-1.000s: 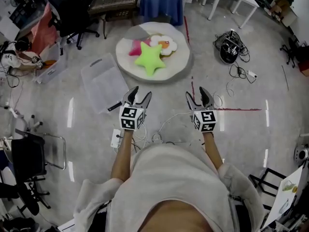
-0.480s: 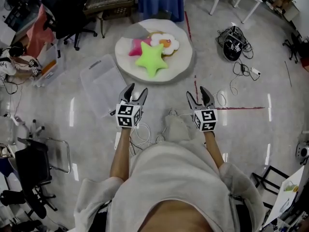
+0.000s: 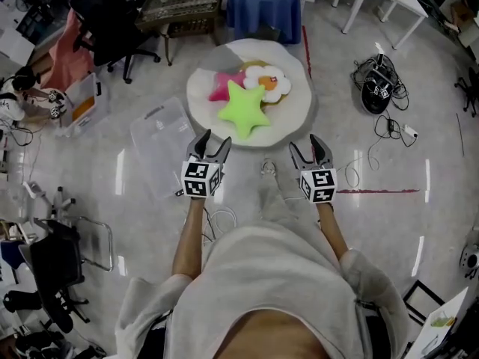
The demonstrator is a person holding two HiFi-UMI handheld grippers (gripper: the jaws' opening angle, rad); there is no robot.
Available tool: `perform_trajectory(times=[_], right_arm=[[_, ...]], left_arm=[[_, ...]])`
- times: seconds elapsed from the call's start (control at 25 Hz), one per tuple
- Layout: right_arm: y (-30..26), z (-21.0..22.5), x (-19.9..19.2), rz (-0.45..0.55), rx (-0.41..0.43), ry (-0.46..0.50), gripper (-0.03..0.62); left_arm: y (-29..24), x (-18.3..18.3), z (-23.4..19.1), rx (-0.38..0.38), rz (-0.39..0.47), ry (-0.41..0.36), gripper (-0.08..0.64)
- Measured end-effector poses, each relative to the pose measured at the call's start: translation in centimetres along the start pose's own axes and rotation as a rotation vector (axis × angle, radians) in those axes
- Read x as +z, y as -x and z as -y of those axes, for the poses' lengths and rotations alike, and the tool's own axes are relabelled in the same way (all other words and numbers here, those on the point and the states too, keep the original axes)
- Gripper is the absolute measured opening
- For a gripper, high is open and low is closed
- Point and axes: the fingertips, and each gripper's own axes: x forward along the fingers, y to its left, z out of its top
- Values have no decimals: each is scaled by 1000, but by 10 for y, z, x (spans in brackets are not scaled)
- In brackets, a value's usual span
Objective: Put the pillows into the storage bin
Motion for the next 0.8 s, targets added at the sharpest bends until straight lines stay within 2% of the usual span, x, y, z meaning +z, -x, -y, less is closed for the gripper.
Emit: perform_trajectory(times=[0.4, 0.6, 0.8], right_arm=[[-138, 85, 66, -7, 83, 17, 258], [-196, 110, 81, -27, 130, 24, 258], [-245, 125, 81, -62, 175, 34, 258]], left_arm=[[-125, 71, -58, 74, -22, 29, 257], [-175, 81, -84, 104, -52, 52, 257], [-206, 81, -106, 137, -84, 70, 257]])
